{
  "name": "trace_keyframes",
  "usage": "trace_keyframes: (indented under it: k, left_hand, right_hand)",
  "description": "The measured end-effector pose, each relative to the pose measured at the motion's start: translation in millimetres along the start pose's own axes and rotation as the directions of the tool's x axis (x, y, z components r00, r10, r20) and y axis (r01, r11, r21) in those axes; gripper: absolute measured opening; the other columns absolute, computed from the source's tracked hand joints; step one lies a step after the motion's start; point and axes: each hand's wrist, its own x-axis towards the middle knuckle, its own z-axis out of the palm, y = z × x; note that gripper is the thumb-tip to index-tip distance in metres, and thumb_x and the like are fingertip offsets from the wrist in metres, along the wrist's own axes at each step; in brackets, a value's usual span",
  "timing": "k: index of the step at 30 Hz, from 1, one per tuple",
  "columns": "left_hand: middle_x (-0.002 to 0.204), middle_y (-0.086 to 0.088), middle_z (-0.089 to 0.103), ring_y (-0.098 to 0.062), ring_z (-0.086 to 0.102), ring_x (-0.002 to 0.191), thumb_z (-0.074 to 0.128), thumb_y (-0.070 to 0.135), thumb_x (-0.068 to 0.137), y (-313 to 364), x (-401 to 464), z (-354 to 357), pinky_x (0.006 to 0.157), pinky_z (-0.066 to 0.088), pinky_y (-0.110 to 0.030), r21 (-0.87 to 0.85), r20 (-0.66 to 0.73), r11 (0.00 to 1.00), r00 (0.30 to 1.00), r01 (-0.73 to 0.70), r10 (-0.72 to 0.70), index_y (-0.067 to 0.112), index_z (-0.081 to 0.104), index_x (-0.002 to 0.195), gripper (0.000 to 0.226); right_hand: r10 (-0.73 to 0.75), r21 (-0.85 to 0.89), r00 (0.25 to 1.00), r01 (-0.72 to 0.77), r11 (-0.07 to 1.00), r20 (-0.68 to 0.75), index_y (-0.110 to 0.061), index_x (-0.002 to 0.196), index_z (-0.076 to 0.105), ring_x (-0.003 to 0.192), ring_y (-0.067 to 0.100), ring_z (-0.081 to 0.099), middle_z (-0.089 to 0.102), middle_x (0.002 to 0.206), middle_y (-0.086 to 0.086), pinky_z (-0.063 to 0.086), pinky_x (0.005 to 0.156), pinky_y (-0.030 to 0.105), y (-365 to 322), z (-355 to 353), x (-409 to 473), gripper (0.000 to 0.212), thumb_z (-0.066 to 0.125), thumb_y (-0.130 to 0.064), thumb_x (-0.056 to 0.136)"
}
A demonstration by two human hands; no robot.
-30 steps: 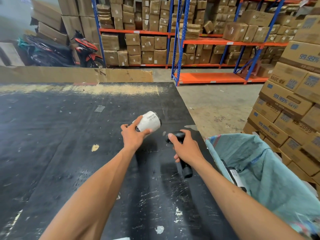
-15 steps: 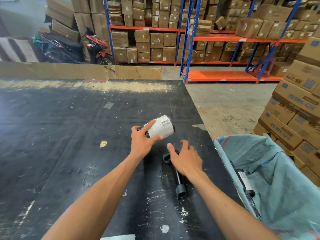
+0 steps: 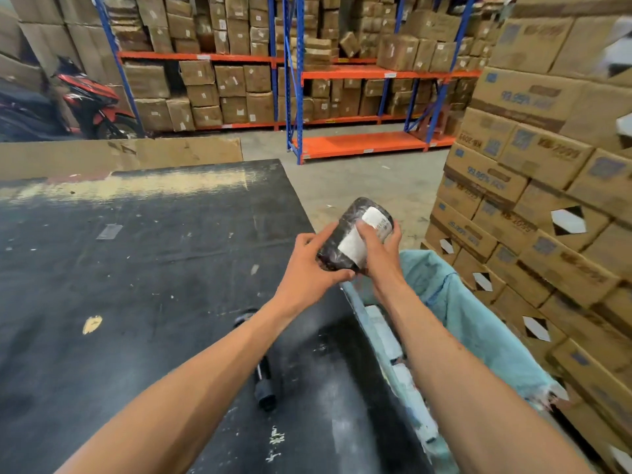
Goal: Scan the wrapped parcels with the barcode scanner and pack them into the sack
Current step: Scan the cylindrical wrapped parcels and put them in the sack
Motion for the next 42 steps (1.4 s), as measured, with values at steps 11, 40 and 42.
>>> trace_keyframes:
  k: [11, 40, 42]
  left_hand:
    - [0.159, -0.02, 0.026, -0.036, 0.021, 0.149, 0.045, 0.055, 0.102, -56.0, 47.6, 144.2, 0.122, 0.021, -0.045, 0.527, 0.052, 0.828, 0.965, 0.192, -0.257, 0.017, 0.015, 0.162, 0.078]
    - [0.17, -0.012, -0.004, -0.025, -0.006, 0.157, 0.036, 0.03, 0.102, -109.5, 41.4, 174.4, 0.122, -0.005, -0.06, 0.774, -0.288, 0.451, 0.881, 0.445, -0.376, 0.003, -0.005, 0.161, 0.077]
    - [0.17, -0.011, -0.005, -0.025, -0.007, 0.157, 0.036, 0.03, 0.102, -109.7, 41.8, 173.5, 0.122, -0.006, -0.06, 0.767, -0.278, 0.466, 0.883, 0.441, -0.379, 0.003, -0.005, 0.161, 0.077]
  right_hand:
    - [0.182, -0.755, 0.982, -0.15, 0.638, -0.042, -0.008, 0.155, 0.028, 0.134, 0.038, 0.055, 0.054, 0.15, 0.018, 0.047, 0.106, 0.044, 50.0, -191.3, 63.5, 0.1, 0.08, -0.055, 0.084]
    - [0.644, -0.957, 0.756, -0.259, 0.128, -0.119, -0.002, 0.163, -0.003, 0.14, 0.046, 0.049, 0.041, 0.157, 0.03, 0.041, 0.115, 0.047, 277.3, -250.7, 91.8, 0.098, 0.071, -0.015, 0.1]
    - [0.642, -0.956, 0.757, -0.264, 0.128, -0.123, -0.001, 0.163, -0.001, 0.138, 0.045, 0.051, 0.043, 0.156, 0.03, 0.043, 0.113, 0.045, 279.2, -252.5, 93.8, 0.098, 0.072, -0.013, 0.099]
